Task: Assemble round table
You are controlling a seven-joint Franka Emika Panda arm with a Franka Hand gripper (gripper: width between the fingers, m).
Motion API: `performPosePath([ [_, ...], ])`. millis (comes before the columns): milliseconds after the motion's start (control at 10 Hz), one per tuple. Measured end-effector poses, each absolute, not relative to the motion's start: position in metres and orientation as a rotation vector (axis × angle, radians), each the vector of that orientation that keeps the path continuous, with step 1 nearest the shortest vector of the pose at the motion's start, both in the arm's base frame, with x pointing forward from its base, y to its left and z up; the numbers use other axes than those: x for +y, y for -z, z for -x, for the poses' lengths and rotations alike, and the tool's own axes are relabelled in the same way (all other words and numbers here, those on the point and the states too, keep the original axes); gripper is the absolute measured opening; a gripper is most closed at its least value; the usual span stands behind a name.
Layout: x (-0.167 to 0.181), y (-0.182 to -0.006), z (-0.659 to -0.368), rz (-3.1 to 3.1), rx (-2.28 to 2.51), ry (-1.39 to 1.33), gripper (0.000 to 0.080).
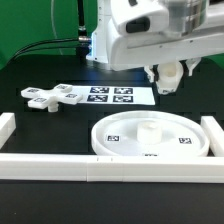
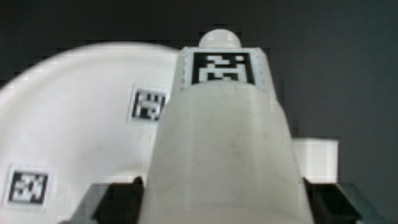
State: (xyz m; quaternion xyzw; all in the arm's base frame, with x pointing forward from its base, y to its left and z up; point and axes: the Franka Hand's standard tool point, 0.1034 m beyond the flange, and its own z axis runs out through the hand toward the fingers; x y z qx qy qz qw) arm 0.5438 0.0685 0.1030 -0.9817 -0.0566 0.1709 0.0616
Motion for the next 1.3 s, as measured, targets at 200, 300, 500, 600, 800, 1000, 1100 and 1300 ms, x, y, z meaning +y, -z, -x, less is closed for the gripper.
performPosePath([
  [200, 0.065, -0.101, -0.549, 3.006, -0.175, -0.33, 0.041],
  [300, 0.058, -0.099, -0.553, 3.013, -0.23, -0.221, 0.041],
  [500, 0.05, -0.116, -0.574, 3.035, -0.279, 0.021, 0.041],
  [600, 0.051, -0.121, -0.578, 3.042, -0.28, 0.122, 0.041],
  [800, 0.046, -0.118, -0.583, 3.047, -0.28, 0.336, 0.041],
  [1000, 0.039, -0.114, -0.581, 3.048, -0.375, 0.483, 0.041],
  [1100, 0.037, -0.115, -0.582, 3.049, -0.404, 0.487, 0.0412],
  [1300, 0.036, -0.114, -0.58, 3.05, -0.408, 0.523, 0.0412],
])
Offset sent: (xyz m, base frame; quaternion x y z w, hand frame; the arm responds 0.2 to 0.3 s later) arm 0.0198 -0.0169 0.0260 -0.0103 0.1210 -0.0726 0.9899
